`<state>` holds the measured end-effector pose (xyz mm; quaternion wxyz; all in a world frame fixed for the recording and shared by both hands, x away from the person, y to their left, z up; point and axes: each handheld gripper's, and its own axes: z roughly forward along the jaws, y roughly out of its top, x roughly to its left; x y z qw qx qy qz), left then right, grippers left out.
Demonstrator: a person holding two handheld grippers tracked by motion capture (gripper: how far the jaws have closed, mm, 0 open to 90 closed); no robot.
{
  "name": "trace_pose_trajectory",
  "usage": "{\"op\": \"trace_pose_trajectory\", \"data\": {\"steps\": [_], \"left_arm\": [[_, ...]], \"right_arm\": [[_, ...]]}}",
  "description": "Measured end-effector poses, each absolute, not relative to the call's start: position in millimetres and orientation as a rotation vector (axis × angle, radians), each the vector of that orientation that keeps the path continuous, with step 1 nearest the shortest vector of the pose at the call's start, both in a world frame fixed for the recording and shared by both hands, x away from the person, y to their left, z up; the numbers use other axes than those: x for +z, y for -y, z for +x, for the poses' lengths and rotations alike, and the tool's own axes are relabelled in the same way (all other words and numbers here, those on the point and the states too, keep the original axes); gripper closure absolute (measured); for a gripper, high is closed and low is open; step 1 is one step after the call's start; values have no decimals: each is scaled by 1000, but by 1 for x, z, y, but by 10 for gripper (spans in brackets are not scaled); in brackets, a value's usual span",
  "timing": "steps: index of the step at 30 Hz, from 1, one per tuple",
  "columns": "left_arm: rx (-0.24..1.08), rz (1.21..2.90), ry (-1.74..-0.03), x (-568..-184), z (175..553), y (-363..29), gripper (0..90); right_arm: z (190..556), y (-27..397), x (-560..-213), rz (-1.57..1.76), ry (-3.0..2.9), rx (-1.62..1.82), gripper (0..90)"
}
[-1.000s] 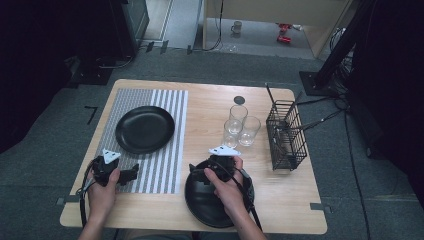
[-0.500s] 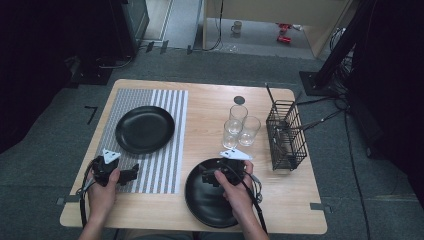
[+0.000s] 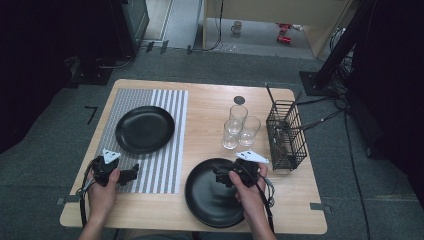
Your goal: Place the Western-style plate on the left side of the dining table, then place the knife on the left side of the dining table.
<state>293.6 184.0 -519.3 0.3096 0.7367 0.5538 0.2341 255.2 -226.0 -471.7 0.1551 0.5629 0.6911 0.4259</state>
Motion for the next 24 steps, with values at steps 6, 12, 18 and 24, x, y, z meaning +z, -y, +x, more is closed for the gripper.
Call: {"op": "trace_pose_trajectory", "data": {"steps": [6, 12, 18, 24], "left_arm": [[618, 1946, -1463, -519, 294, -184, 31], [618, 1946, -1463, -519, 294, -184, 31], [618, 1946, -1463, -519, 294, -184, 31], [618, 1946, -1463, -519, 294, -184, 31]], "right_arm": [[250, 233, -472, 1631, -1965, 1213, 0], [246, 244, -471, 1640, -1936, 1184, 0], [243, 259, -471, 1661, -1891, 1173, 0], [239, 270, -471, 1662, -1861, 1141, 0]]}}
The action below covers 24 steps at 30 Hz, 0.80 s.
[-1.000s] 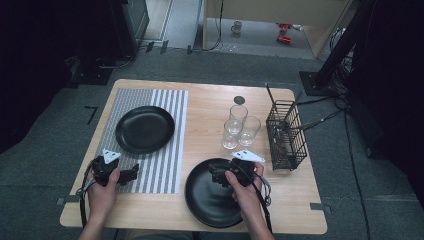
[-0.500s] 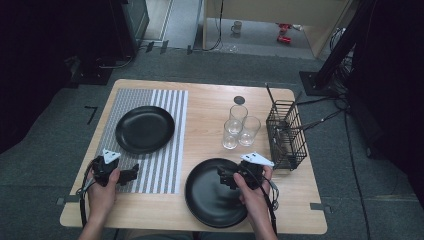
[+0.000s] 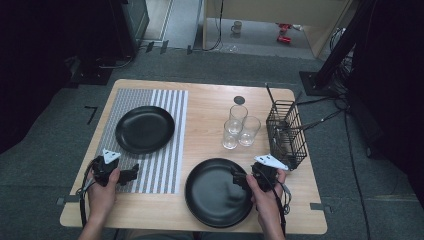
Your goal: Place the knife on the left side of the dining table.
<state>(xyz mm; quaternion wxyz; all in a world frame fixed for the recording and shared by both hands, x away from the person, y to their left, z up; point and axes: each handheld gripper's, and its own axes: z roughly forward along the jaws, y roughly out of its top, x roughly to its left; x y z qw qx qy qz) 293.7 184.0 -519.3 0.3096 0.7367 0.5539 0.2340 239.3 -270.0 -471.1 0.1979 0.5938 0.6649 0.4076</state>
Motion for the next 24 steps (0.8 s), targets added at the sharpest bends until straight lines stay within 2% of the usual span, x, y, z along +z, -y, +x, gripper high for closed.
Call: {"op": "trace_pose_trajectory", "data": {"steps": [21, 24], "left_arm": [[618, 1947, -1463, -519, 294, -184, 31], [618, 1946, -1463, -519, 294, -184, 31]], "right_arm": [[214, 314, -460, 1675, -1679, 1087, 2], [212, 320, -455, 1665, -1660, 1100, 43]]}}
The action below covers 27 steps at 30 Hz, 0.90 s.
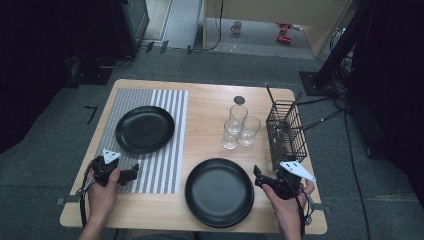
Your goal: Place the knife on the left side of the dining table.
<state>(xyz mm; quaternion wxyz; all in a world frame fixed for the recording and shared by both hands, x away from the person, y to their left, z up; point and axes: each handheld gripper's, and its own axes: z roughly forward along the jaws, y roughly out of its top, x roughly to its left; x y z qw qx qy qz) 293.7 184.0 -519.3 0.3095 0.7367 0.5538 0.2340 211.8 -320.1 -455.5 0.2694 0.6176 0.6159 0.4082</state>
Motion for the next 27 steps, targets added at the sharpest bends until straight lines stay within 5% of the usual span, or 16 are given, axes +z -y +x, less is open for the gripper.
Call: {"op": "trace_pose_trajectory", "data": {"steps": [9, 27], "left_arm": [[618, 1947, -1463, -519, 294, -184, 31], [618, 1946, -1463, -519, 294, -184, 31]], "right_arm": [[208, 327, -439, 1621, -1588, 1070, 146], [206, 331, -415, 1491, -1530, 1096, 525]]}}
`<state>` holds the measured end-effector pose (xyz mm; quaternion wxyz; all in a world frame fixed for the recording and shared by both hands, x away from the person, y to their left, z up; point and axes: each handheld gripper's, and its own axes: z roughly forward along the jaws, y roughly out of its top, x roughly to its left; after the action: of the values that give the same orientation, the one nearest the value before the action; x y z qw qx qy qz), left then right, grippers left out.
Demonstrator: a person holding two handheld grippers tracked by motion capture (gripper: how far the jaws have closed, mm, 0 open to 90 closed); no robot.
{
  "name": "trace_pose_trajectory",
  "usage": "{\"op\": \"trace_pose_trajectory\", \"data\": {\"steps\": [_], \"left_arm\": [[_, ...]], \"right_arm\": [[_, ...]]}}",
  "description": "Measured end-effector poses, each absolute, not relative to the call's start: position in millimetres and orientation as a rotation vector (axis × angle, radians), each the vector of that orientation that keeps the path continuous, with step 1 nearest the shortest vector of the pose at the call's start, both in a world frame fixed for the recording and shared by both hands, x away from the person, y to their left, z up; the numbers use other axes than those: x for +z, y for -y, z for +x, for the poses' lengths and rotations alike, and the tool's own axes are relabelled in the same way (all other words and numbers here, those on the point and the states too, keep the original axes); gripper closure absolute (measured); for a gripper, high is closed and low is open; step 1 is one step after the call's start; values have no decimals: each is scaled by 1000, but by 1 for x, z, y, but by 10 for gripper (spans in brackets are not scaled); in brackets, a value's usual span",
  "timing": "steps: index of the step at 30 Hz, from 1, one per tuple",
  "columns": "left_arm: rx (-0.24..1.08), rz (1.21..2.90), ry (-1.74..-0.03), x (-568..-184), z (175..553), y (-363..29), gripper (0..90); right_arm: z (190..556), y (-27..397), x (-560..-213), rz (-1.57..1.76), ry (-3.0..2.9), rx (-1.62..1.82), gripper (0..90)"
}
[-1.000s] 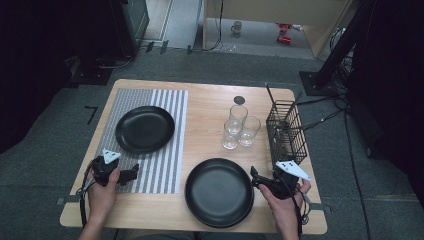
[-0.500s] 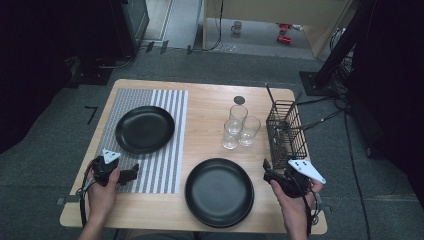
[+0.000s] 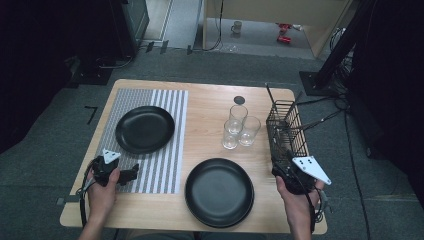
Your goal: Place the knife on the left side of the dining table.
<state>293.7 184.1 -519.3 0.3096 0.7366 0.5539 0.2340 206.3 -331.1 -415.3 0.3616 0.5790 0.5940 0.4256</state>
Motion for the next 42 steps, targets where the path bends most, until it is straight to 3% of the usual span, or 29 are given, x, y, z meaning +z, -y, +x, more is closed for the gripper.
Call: {"op": "trace_pose_trajectory", "data": {"steps": [19, 42], "left_arm": [[618, 1946, -1463, -519, 294, -184, 31], [618, 1947, -1463, -519, 294, -184, 31]], "right_arm": [[220, 328, -412, 1408, -1525, 1047, 707], [242, 371, -398, 1452, -1473, 1154, 779]]}}
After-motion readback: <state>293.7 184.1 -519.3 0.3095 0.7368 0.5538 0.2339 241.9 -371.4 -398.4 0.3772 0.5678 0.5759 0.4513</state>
